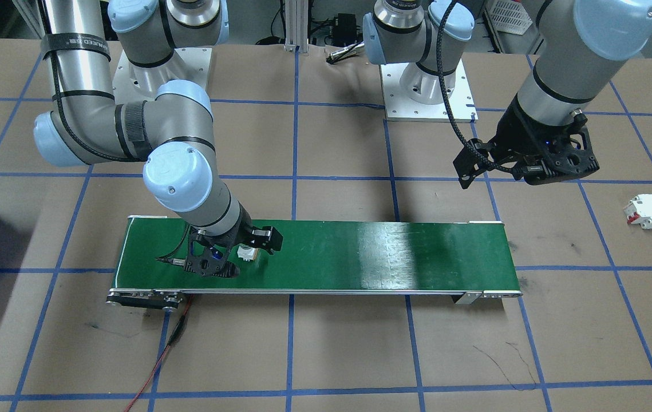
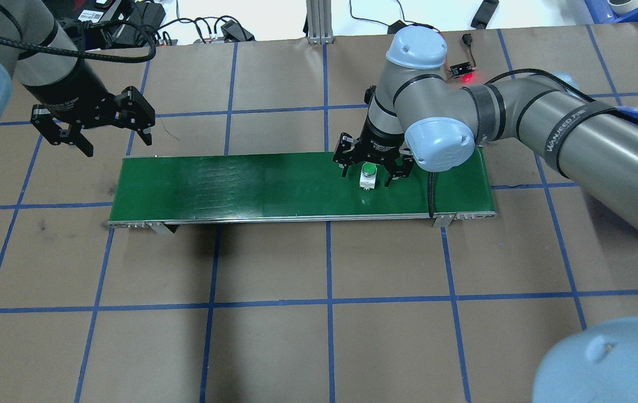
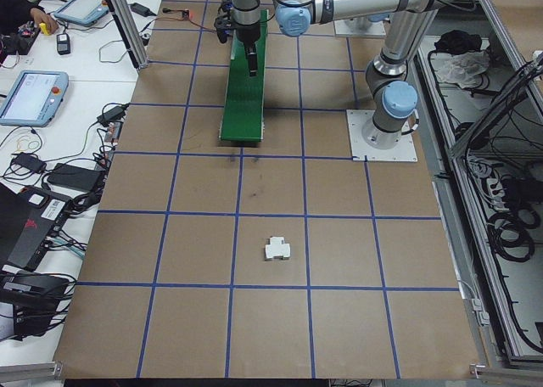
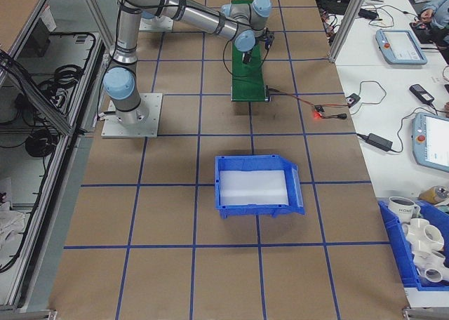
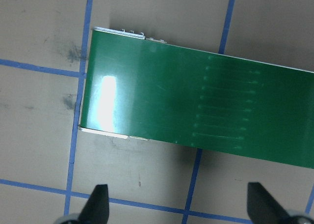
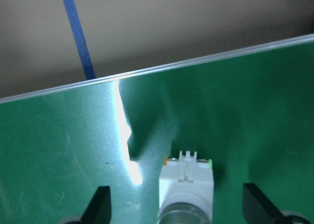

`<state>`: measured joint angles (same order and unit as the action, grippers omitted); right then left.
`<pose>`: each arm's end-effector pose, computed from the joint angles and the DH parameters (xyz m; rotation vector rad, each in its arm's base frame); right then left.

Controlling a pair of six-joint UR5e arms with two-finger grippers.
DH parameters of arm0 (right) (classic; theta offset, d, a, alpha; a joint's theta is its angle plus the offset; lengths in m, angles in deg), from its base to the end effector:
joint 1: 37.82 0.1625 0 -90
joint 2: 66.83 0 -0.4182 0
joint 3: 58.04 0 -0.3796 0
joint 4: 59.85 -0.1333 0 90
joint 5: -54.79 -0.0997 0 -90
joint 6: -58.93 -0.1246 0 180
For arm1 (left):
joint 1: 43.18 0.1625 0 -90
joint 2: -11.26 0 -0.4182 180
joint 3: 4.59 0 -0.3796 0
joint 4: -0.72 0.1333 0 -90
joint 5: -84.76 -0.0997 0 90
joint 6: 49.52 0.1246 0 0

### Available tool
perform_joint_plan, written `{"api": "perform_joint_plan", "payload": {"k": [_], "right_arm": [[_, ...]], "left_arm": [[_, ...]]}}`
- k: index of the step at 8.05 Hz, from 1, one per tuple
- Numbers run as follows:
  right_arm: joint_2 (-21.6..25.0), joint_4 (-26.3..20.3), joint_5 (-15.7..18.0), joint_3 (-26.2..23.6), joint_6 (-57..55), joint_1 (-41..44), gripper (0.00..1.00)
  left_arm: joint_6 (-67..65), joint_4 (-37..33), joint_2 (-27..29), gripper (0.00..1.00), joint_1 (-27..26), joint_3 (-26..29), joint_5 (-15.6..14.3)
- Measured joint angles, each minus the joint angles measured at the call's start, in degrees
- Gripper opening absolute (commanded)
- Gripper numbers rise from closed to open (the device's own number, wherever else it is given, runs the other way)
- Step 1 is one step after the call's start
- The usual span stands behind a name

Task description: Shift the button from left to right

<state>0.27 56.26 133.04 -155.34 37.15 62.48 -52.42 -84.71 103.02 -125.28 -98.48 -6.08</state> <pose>0.2601 -0.5438 0.2280 0.3067 2.9426 0.1856 -0.0632 -0.5014 0.4167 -0.2941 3.1138 0.0305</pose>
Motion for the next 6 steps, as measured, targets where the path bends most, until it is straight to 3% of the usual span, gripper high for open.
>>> {"api": "perform_joint_plan", "payload": {"k": [6], "right_arm": [[1.12,0.01,3.88,0.33,5.69,-0.72,0.0]], "left_arm": [[0.0,0.12,0.01,1.0,0.01,-0.07,0.03]]}}
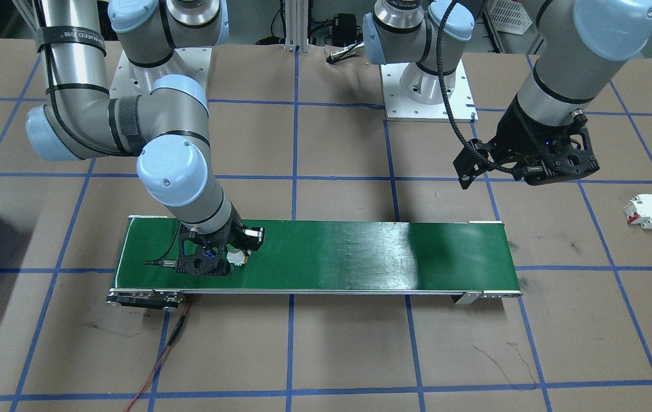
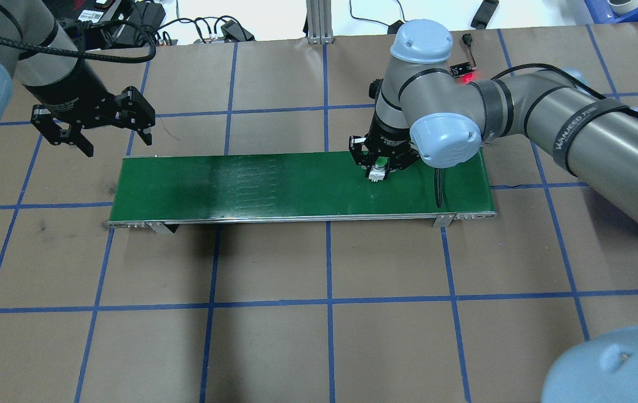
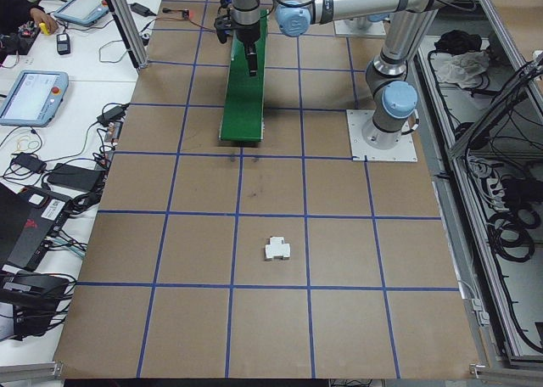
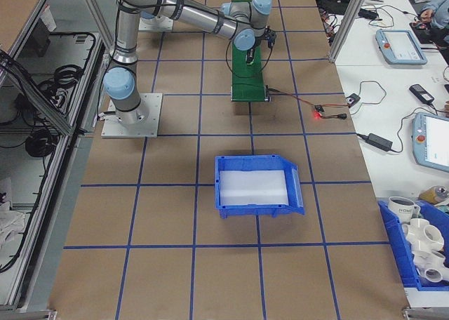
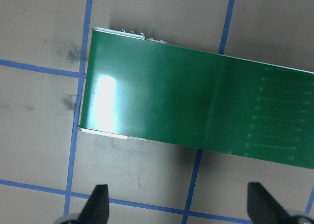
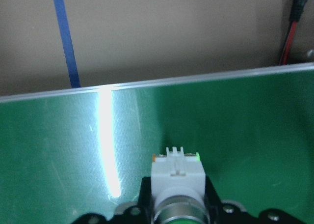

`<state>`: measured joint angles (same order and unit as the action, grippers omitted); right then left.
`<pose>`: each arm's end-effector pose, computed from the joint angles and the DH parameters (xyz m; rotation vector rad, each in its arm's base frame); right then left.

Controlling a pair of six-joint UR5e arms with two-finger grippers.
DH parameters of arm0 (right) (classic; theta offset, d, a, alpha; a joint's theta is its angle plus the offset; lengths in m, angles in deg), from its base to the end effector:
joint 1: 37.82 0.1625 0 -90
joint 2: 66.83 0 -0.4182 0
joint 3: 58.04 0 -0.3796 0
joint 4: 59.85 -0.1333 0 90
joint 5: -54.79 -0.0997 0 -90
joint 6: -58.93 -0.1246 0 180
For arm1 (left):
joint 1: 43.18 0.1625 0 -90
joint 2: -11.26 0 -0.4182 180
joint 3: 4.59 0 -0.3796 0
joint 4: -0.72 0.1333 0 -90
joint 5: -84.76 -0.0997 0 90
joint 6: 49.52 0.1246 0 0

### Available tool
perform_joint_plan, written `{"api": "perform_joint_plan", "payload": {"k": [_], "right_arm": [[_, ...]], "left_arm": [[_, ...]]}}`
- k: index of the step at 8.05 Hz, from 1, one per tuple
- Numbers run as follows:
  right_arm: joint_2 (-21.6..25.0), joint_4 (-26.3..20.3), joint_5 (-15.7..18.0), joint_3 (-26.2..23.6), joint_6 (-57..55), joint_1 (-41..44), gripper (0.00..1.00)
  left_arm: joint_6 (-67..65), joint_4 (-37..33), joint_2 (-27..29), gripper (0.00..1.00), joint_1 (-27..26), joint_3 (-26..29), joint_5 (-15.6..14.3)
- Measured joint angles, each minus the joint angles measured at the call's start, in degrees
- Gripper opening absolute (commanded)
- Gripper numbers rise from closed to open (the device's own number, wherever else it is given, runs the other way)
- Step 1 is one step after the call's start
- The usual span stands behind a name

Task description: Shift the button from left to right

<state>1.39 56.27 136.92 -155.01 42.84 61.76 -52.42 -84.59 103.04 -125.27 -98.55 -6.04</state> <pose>0.2451 -0.5488 0.2404 0.1760 3.0106 0.1136 -0.0631 -0.5015 0.4161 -0.2945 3.1144 0.0296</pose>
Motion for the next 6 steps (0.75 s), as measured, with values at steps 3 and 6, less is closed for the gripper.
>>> {"api": "perform_joint_plan", "payload": {"k": [3,6], "right_arm": [[3.61,-3.93,4.74,4.38,5.08,-5.29,0.0],[8.46,-15.0,6.11,8.67,18.51,-19.42,0.0]], "left_arm": [[0.0,0.35,0.02,1.0,0.0,-0.07,0.01],[0.0,0.79,-0.02,1.0,0.0,-0.08,0.01]]}}
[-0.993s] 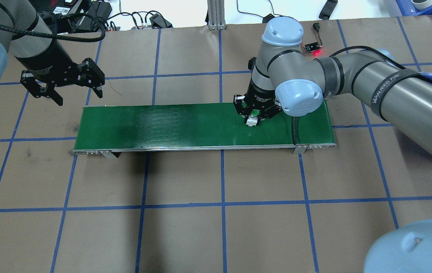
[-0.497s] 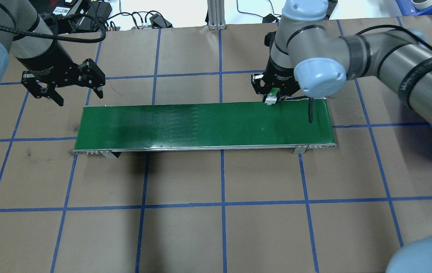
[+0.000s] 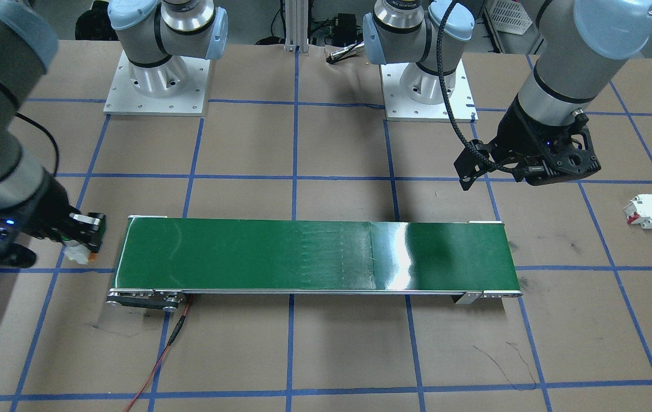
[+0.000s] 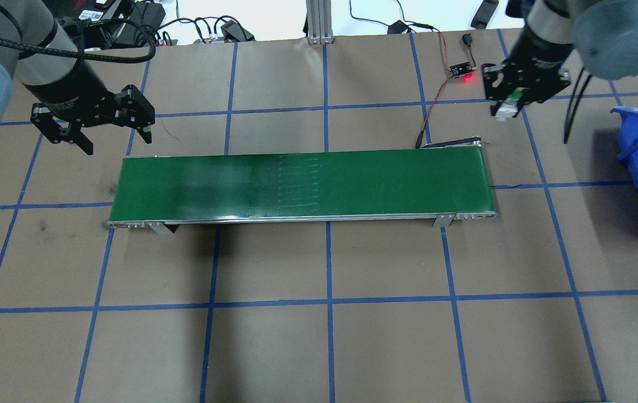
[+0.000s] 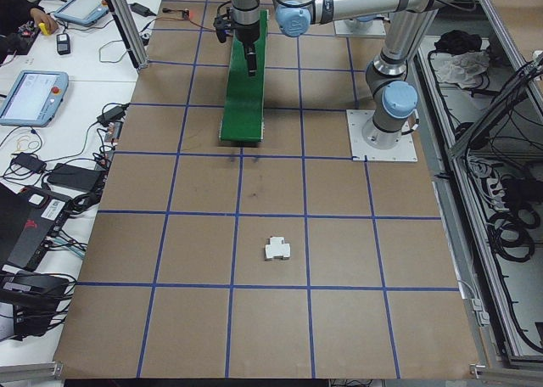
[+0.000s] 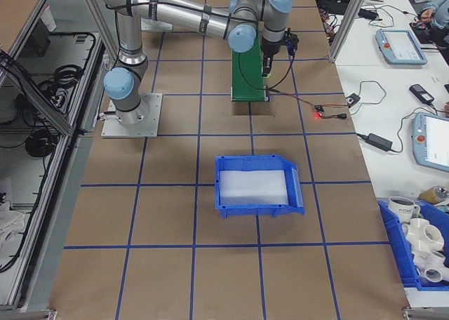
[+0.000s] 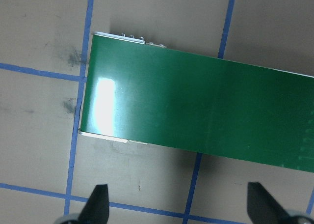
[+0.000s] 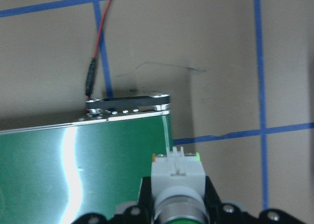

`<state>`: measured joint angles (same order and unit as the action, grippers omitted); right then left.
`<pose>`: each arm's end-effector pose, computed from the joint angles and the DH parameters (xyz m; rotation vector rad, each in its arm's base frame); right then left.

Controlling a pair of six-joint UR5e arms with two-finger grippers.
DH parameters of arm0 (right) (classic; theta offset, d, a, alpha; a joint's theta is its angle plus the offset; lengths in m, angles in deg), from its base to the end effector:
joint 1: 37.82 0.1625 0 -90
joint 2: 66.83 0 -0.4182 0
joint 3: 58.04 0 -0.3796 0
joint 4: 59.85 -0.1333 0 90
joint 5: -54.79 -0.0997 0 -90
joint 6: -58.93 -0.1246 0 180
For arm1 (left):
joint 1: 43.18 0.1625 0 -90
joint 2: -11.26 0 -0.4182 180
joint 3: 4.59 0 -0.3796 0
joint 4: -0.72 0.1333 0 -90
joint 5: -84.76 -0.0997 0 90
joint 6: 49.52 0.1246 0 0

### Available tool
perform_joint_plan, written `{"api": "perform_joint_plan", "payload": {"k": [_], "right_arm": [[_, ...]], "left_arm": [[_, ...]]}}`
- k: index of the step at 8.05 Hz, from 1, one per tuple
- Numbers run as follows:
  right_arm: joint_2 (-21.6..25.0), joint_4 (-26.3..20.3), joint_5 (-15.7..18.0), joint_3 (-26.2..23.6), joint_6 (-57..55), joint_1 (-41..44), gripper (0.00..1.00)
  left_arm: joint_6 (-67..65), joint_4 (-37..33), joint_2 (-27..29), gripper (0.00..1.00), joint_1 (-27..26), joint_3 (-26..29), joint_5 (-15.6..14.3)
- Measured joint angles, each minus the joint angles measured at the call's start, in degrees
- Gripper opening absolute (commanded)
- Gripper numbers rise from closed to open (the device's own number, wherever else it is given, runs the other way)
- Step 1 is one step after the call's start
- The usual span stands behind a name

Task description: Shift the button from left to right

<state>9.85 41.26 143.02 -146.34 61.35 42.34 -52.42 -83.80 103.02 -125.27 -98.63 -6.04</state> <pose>0.0383 -0.5819 0.3676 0.2014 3.1034 0.0086 -0.0629 -0.5030 0.4170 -0.2946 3.1140 0.0097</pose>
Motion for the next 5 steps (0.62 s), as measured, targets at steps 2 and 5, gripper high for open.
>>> {"api": "perform_joint_plan", "payload": {"k": [2,5], "right_arm": [[1.96,-3.75,2.61,1.66,13.71,-11.56,0.0],[2.04,-3.83,3.93,3.74,30.57,-26.65,0.0]], "left_arm": [[-0.04,0.05,-0.01,1.0,0.03,0.0,0.0],[-0.08,0.05,-0.01,1.0,0.06,0.0,0.0]]}}
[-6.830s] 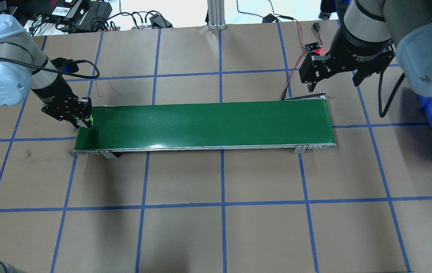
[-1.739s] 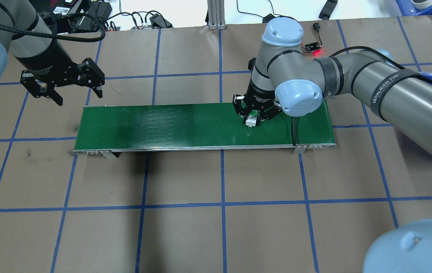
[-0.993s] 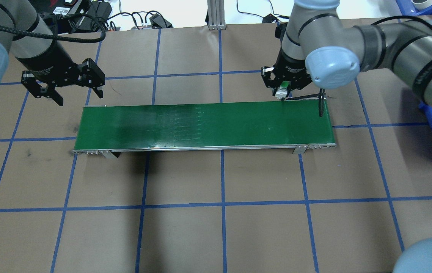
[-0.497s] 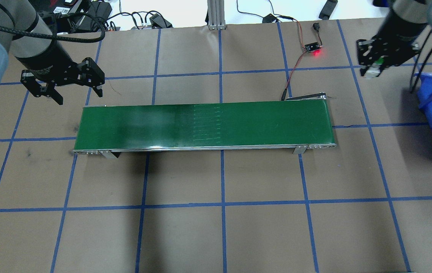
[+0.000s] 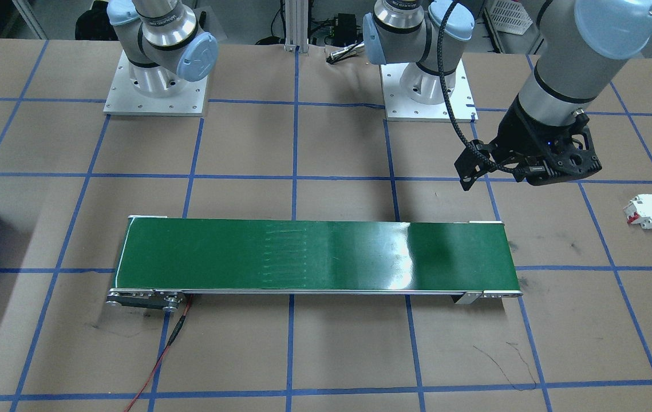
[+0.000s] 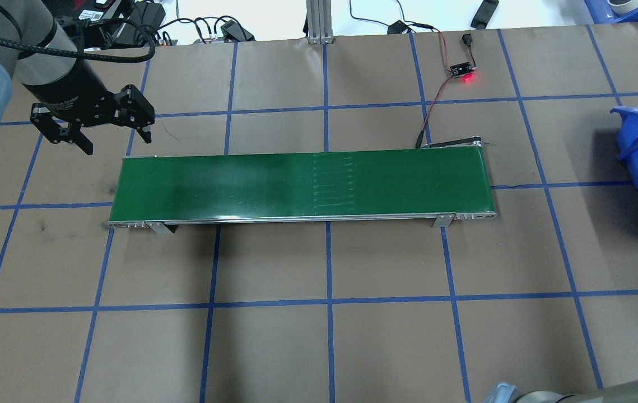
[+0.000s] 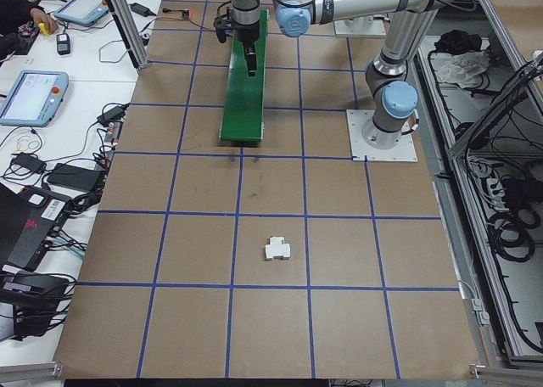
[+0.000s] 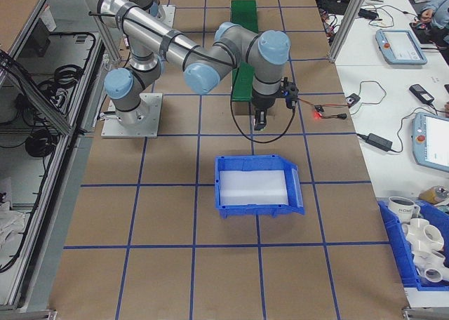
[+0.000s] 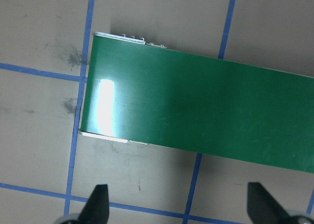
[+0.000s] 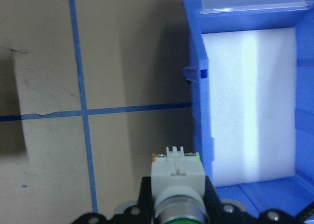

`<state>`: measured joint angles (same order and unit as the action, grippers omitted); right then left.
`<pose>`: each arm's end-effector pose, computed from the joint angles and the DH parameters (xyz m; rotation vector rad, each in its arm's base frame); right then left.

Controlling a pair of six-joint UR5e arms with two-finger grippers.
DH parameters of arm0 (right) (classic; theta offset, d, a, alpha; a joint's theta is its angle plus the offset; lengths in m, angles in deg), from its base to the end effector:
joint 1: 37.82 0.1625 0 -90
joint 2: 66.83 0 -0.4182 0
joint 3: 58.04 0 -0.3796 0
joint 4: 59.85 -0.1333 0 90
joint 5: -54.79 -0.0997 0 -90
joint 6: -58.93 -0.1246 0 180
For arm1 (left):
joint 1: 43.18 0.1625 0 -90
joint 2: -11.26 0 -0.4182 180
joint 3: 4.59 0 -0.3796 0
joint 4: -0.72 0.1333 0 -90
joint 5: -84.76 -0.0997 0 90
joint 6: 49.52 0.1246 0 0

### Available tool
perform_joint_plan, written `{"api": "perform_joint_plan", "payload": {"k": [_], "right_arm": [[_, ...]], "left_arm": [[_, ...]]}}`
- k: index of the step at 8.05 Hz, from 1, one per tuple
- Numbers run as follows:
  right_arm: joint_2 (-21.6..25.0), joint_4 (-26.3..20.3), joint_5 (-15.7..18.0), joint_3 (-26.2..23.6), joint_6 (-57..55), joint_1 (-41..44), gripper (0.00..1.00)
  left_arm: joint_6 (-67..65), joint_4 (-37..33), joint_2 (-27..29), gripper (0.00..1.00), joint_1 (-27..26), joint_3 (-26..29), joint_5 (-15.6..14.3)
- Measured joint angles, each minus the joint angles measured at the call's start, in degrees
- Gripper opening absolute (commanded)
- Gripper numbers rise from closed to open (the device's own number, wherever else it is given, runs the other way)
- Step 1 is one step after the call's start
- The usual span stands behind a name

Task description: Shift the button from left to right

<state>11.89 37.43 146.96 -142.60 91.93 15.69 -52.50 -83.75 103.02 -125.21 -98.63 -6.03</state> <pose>-0.2310 -0.5285 0.4120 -0.0950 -3.0947 -0.0014 -0.0624 -0.5031 0.4171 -0.2984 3.1137 0.0083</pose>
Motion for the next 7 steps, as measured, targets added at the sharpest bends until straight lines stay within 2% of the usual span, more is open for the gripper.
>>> {"api": "perform_joint_plan", "payload": {"k": [2,5,7], "right_arm": [[-2.21,3.03,-0.01,1.3,6.81,-5.25,0.0],[-9.45,10.35,-0.18,1.54,10.92,-8.72,0.0],[-14.08,11.52,-1.35,0.8,10.2,-9.06,0.0]], "left_arm": [[-0.01,0.0,0.0,1.0,0.02,0.0,0.0],[-0.08,0.0,0.06,1.0,0.0,-0.05,0.0],[-0.09,0.0,0.03,1.0,-0.02,-0.08,0.0]]}}
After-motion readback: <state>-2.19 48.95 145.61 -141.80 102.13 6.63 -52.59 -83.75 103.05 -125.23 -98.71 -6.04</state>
